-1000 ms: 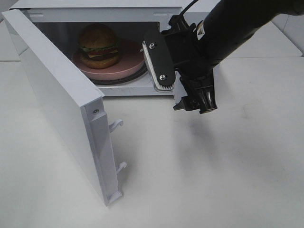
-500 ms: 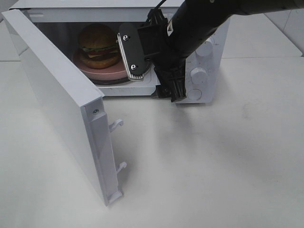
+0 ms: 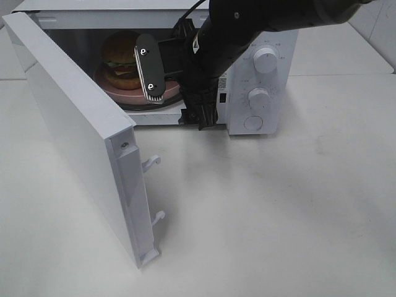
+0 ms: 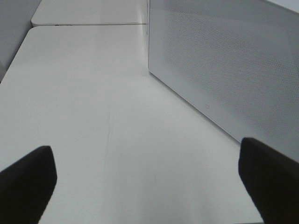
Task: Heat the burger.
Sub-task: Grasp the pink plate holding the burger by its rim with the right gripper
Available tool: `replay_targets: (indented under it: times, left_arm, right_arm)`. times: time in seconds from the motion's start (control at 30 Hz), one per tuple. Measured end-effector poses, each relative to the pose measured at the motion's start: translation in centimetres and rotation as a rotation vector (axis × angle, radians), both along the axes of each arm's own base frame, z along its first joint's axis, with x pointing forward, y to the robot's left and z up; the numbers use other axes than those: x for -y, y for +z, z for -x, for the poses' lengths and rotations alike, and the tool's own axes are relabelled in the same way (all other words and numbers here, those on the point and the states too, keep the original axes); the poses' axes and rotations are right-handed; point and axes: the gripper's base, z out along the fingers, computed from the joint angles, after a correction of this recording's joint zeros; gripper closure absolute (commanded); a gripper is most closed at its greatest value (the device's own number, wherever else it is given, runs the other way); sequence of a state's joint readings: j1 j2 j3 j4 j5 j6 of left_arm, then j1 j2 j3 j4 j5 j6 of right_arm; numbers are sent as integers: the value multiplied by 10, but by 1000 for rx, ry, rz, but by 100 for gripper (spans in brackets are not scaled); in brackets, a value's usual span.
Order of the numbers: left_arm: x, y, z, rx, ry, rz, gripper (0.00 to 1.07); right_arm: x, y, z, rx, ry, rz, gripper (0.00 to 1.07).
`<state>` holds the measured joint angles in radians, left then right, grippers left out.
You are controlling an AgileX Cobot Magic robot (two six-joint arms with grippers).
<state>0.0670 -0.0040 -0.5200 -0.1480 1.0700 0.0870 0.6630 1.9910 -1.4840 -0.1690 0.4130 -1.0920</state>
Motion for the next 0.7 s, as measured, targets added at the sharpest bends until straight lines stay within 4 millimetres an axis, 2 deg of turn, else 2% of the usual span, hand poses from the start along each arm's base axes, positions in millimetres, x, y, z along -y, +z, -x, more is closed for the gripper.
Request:
replay_targets:
  times: [0.47,0.7]
  left_arm:
    - [0,0,0,0,0,0,9]
    - [0,0,0,0,0,0,9]
  right_arm:
    - [-24,-29,-32,-10,-37,-22,17]
    - [-34,-34,-45,-1,-48,-36,18]
